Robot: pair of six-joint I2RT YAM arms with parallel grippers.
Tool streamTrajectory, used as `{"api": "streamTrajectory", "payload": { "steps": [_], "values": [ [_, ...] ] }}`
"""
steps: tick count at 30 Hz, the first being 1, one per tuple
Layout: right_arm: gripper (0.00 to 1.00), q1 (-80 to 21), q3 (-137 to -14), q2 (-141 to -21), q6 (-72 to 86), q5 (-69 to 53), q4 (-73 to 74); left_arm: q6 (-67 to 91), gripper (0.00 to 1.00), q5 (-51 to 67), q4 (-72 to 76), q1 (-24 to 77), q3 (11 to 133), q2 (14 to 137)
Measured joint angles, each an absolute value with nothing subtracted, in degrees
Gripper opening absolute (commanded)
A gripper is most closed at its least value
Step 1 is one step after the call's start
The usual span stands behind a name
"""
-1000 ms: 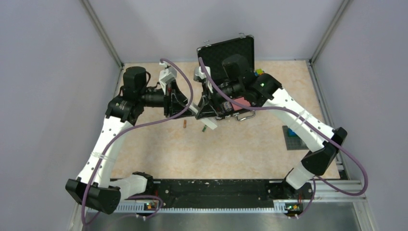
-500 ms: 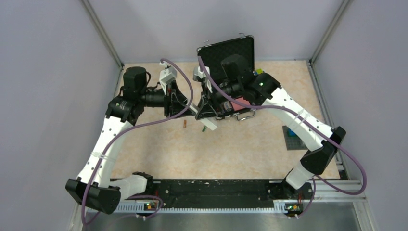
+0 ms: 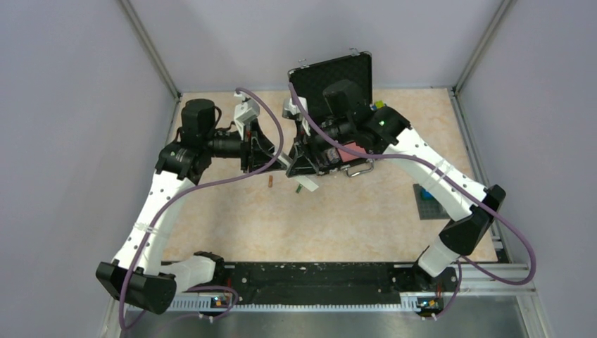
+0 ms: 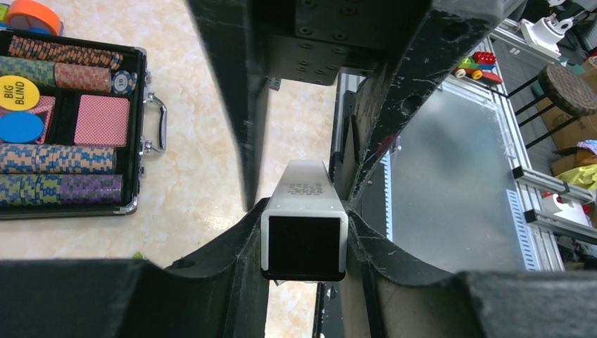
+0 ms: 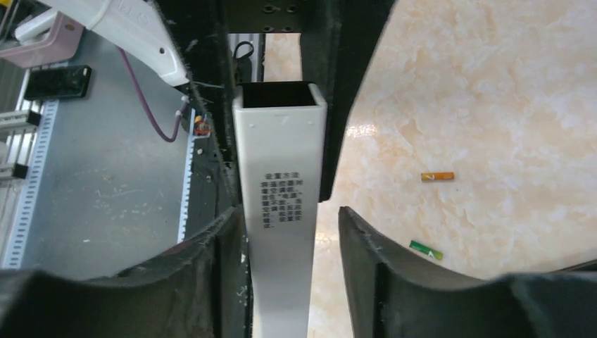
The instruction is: Load the batteries into the remote control
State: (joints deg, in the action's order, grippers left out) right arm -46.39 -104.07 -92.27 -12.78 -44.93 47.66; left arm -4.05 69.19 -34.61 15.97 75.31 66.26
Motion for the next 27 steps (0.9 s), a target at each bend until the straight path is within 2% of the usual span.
{"api": "streamTrajectory", "payload": {
  "steps": [2,4,16,21,27],
  "values": [
    [0.72,-46.37,-103.94,-92.20,-12.51,-43.94,47.07,-4.01,0.00,68.66,-34.48,15.97,75.09,65.80],
    [0.76,-46.09,-103.26,-91.85,-12.14,-42.76,45.50,-3.86,0.00,67.51,-33.50,15.97,74.32,64.51],
    [0.95,-38.57,-86.50,-77.93,-2.02,-42.33,31.53,1.89,0.00,55.68,-17.26,15.90,65.87,50.98],
    [0.96,-35.09,-78.59,-71.57,17.32,-41.60,14.57,4.78,0.00,53.21,-11.25,15.84,63.79,50.39],
    [0.96,-33.54,-67.26,-71.48,46.52,-41.01,-8.97,13.41,0.00,50.92,-2.44,15.77,63.09,50.52]
  ]
}}
